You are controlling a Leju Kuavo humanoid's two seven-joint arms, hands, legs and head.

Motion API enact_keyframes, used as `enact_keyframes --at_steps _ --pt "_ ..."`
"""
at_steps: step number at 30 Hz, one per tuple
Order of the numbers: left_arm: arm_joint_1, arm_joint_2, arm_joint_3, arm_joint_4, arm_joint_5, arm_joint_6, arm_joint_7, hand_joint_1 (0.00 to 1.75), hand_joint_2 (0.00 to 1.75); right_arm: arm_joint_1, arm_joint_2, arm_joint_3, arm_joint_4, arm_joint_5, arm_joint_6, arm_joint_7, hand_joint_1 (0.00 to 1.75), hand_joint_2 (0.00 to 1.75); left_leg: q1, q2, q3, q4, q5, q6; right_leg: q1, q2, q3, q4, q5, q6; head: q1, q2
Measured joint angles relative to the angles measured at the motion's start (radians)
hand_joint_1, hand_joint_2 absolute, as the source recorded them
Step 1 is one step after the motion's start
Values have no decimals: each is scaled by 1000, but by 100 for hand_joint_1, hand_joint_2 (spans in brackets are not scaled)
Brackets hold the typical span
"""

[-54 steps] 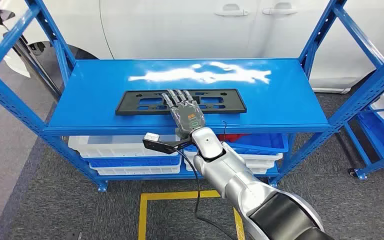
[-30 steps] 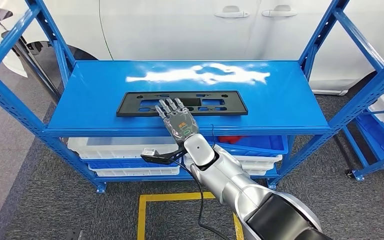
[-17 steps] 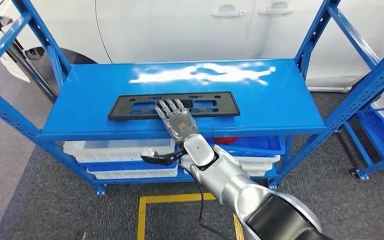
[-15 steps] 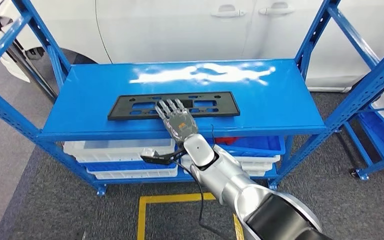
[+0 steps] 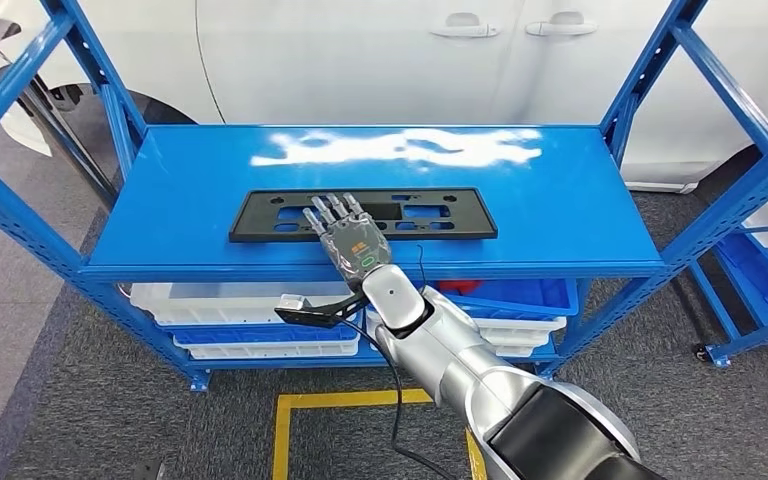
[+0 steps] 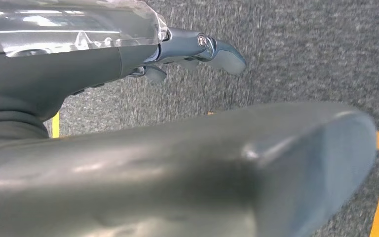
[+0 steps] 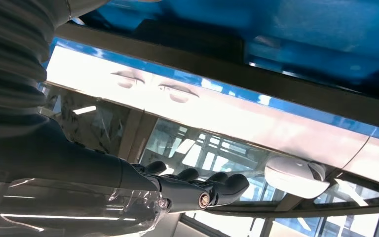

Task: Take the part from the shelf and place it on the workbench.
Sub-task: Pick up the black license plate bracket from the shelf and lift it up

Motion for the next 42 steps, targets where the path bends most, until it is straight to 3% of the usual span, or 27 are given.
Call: enact_keyframes --at_steps 2,3,4,6,8,11,13,15,17,19,20,21,23,24,28,30,33,34,35,36,38,39,40,42 --pt "1 0 0 0 0 0 0 0 0 3 -1 0 1 0 0 0 0 175 -1 0 1 0 -2 2 -2 0 -56 97 -26 2 0 0" --pt "1 0 0 0 0 0 0 0 0 5 -1 0 1 0 0 0 0 175 -1 0 3 1 -4 3 -3 0 -71 114 -19 2 0 0" --pt "1 0 0 0 0 0 0 0 0 6 -2 0 1 0 0 0 0 175 -2 -1 6 1 -6 3 -3 0 -70 97 6 -1 0 0" --pt "1 -1 0 0 0 0 0 0 0 5 -2 0 1 0 0 1 0 175 -3 -3 15 1 -12 0 0 0 -20 -27 88 -12 0 0" --pt "1 -2 0 0 0 0 0 0 0 2 -2 0 1 0 0 3 0 175 -5 -4 20 0 -17 -4 5 0 28 -135 134 -25 0 0" --pt "1 -4 0 1 -1 2 0 0 0 1 -2 0 1 0 0 4 0 175 -4 -3 20 -3 -21 -18 14 1 45 -175 129 -34 0 0" --pt "1 -4 0 1 -2 3 1 0 0 0 -2 0 0 1 0 5 0 175 -3 -1 24 -2 -26 -28 9 2 55 -189 130 -40 0 0" --pt "0 -4 0 1 -2 4 1 0 0 -2 0 0 0 2 -1 5 0 175 -3 0 4 51 -57 -36 1 0 70 -202 130 -48 0 0" --pt "0 -4 0 1 -2 4 1 0 0 -2 0 0 0 4 0 6 0 175 0 0 -59 177 -110 -43 2 -2 78 -204 125 -55 0 0" --pt "3 -3 0 1 -3 4 1 0 0 3 1 0 0 6 0 6 0 175 2 1 -117 272 -130 -48 3 -2 83 -201 118 -56 0 0" --pt "3 -2 0 1 -3 4 1 0 0 5 1 0 1 7 0 7 0 175 2 1 -121 264 -109 -50 2 -1 86 -198 114 -55 0 0" --pt "4 -2 0 1 -3 3 1 0 0 6 1 0 0 7 0 7 0 175 3 1 -105 219 -72 -51 1 0 90 -195 108 -53 0 0" --pt "3 -2 0 1 -3 2 1 0 0 5 1 0 0 7 0 6 0 175 2 3 -45 79 -1 -49 3 2 98 -185 95 -45 0 0" --pt "2 -2 0 1 -3 1 1 0 0 4 1 0 0 7 0 5 0 175 1 2 -23 34 13 -44 4 2 99 -181 89 -40 0 0" --pt "2 -2 0 1 -2 0 0 0 0 3 1 0 0 8 -1 2 0 175 0 -1 -7 1 7 -20 6 2 99 -177 79 -21 0 0" --pt "1 -2 0 1 -2 0 0 0 0 1 1 0 -1 9 -1 2 0 175 3 0 0 -4 6 -8 4 1 80 -131 51 -10 0 0" --pt "0 -1 0 1 -2 0 0 0 0 4 0 0 -1 9 -1 2 0 175 2 0 5 -5 0 1 -2 0 -28 64 -28 -1 0 0" --pt "0 -1 0 1 -2 0 0 0 0 7 -1 0 0 9 -1 1 0 175 2 0 7 -5 -3 2 -3 0 -60 110 -34 -1 0 0" --pt "1 -1 0 1 -2 0 0 0 0 9 -1 0 0 9 0 1 0 175 2 -1 10 -5 -6 1 -4 0 -74 119 -19 -1 0 0" --pt "2 -1 0 1 -2 1 0 0 0 11 -2 0 0 10 0 0 0 175 2 -2 16 -5 -10 0 -4 0 -66 86 16 -4 0 0" --pt "2 -1 0 1 -2 2 0 0 0 10 -2 0 0 13 1 -2 0 175 0 -3 30 -5 -21 -5 -1 0 -10 -54 103 -16 0 0" --pt "2 -1 1 1 -1 2 0 0 0 9 -1 0 0 14 2 -3 0 175 -1 -4 35 -5 -26 -8 2 0 17 -117 128 -21 0 0" --pt "1 -1 1 1 0 3 0 0 0 8 -1 0 0 15 3 -3 0 175 -2 -4 38 -5 -30 -13 5 0 34 -156 139 -26 0 0" --pt "1 -1 1 1 1 4 -1 0 0 7 -1 0 1 16 4 -4 0 175 -3 -3 40 -9 -35 -25 9 1 42 -177 132 -31 0 0"
